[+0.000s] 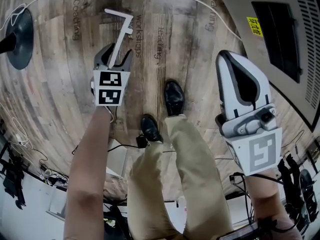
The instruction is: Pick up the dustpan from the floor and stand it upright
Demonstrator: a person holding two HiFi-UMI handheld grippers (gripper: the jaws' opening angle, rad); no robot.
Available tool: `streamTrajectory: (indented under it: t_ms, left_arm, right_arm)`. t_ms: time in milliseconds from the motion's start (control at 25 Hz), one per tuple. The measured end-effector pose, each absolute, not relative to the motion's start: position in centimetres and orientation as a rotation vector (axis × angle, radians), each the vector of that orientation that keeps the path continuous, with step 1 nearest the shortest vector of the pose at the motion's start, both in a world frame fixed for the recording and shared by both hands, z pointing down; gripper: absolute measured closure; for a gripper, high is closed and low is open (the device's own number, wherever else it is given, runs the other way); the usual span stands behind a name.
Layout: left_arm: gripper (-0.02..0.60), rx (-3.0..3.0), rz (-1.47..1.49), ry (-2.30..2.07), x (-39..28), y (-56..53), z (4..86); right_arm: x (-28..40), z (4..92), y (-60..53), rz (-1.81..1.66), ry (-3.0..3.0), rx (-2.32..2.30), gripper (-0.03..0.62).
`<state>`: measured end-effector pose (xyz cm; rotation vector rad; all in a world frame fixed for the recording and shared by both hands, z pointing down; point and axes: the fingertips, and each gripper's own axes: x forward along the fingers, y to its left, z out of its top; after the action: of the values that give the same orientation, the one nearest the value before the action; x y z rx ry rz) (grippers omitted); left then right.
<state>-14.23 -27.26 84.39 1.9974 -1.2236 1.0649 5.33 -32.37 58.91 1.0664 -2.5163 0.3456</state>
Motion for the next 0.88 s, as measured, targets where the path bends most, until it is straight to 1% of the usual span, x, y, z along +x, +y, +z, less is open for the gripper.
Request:
streamTrajectory:
  t_ms: [480, 880]
  left_arm:
    - [0.345, 1.894, 1.172, -1.179, -16.3, -26.4, 90.7]
    - [0.347, 1.825, 1.168, -1.187, -16.9, -26.8, 93.6]
  right_arm:
    - [7.5, 61.5, -31.9, 0.356, -2.466, 1.077, 0.594]
    - [8.8, 63.0, -31.7, 0.359, -2.442, 1.093, 0.592]
